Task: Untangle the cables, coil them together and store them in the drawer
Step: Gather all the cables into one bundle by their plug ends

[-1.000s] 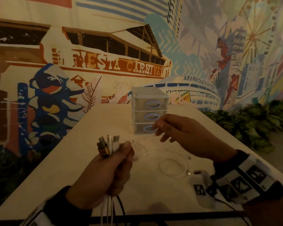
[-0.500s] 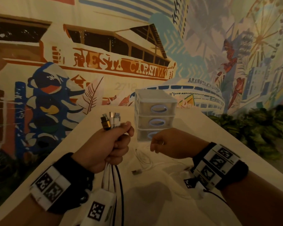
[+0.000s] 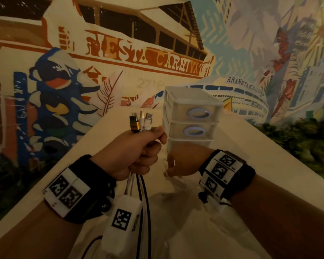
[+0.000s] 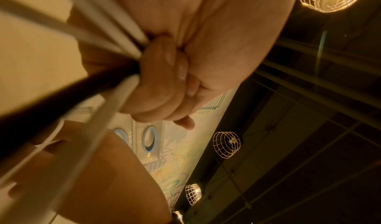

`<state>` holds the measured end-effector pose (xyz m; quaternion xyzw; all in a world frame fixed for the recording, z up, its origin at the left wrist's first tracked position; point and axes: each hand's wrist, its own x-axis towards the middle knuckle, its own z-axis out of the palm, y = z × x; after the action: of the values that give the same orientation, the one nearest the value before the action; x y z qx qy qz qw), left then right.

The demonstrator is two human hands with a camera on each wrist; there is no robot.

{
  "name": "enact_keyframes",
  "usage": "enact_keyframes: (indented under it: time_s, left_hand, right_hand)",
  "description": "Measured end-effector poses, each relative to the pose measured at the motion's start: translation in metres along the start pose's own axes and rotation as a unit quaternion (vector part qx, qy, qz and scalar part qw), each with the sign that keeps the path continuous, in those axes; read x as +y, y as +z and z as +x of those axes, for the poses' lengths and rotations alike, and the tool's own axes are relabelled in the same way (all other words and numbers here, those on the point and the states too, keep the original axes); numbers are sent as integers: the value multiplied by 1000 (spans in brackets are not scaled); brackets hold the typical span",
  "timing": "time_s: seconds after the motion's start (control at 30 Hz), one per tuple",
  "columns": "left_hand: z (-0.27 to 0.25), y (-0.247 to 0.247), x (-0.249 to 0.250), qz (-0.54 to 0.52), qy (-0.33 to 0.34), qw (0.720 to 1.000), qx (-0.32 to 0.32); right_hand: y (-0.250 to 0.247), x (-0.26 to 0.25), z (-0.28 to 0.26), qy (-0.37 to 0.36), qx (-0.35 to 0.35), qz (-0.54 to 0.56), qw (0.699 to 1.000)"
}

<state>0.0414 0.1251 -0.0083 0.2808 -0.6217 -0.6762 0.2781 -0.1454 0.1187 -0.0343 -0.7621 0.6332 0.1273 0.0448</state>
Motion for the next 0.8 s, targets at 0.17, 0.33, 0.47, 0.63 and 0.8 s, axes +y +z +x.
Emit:
enact_keyframes:
  time_s: [0.17,0.33,0.47,0.63,0.8]
  left_hand:
    - [-3,-5,-7,-7,2,1000,14]
    - [-5,-4,-9,-4,17,999,46]
    - [-5,0,-12,2,26,997,66]
    - [-4,8,-17,10,21,998,59]
    - [-2,16,-22,38,-22,996,78]
  right_hand:
    - [-4,0,6,-16,-16,-10,1000]
    - [-31,20,-22,-18,4,113,993]
    - [-48,29,-52,-26,43,194,980]
    - [-51,27,-69,-49,60,215,973]
    - [-58,39,-79,-102,122,255,954]
